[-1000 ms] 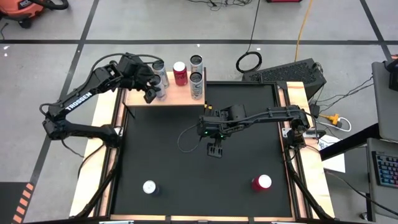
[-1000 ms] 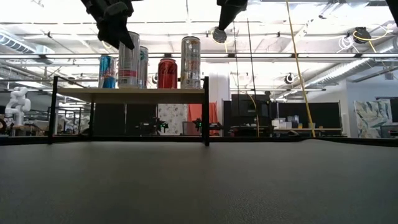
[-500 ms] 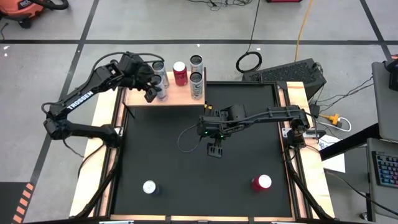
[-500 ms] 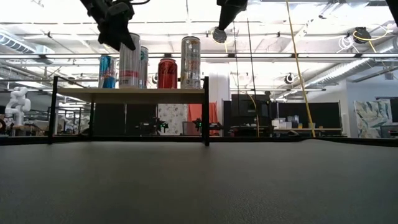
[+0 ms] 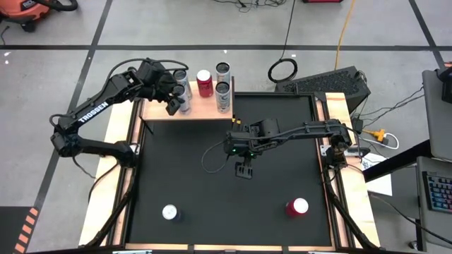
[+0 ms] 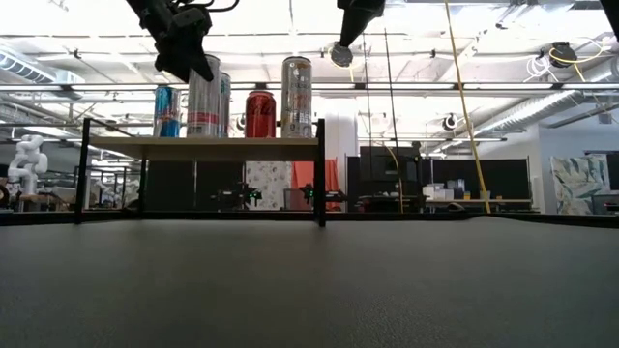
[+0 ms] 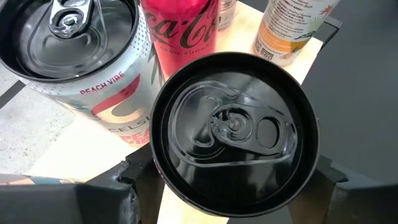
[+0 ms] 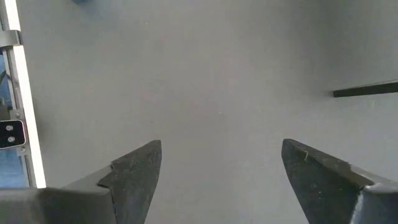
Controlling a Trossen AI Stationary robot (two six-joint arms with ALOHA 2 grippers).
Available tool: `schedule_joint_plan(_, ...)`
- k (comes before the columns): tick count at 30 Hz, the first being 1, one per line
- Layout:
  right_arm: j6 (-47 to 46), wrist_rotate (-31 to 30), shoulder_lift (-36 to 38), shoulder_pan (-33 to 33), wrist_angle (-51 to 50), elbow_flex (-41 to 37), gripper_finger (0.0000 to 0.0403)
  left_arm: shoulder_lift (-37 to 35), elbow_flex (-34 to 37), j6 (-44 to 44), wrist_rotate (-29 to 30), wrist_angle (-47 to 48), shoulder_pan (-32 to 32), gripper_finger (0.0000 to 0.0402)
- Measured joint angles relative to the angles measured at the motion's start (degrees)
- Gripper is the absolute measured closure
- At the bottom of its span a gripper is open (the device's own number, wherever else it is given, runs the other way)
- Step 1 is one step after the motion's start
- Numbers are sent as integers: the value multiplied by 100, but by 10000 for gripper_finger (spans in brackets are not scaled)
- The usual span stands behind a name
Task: Place canned beverage on shelf
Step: Put the white pink soda can on the shelf aligned with the other white pink soda can
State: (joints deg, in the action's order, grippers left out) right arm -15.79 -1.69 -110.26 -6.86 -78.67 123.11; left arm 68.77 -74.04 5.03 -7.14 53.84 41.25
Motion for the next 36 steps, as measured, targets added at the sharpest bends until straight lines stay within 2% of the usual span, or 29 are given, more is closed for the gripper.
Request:
schedule_joint_plan(8,-1,0,0,0,0,0,87,24,31,3,10,-12,-2,71)
schedule_joint_plan(12,0,0,0,0,0,1,87,15,28,-13,150,-15,0,48)
schedule_joint_plan(20,0,0,0,0,0,0,87,-142,28,-22,237,-13,0,42)
schedule_joint_plan(29,-21,2,0,0,2,0,87,-417,26,-46,337,438,0,42)
schedule_joint_plan(36,-149,2,0,-2,2,1,87,-487,24,-474,331,418,-45,42)
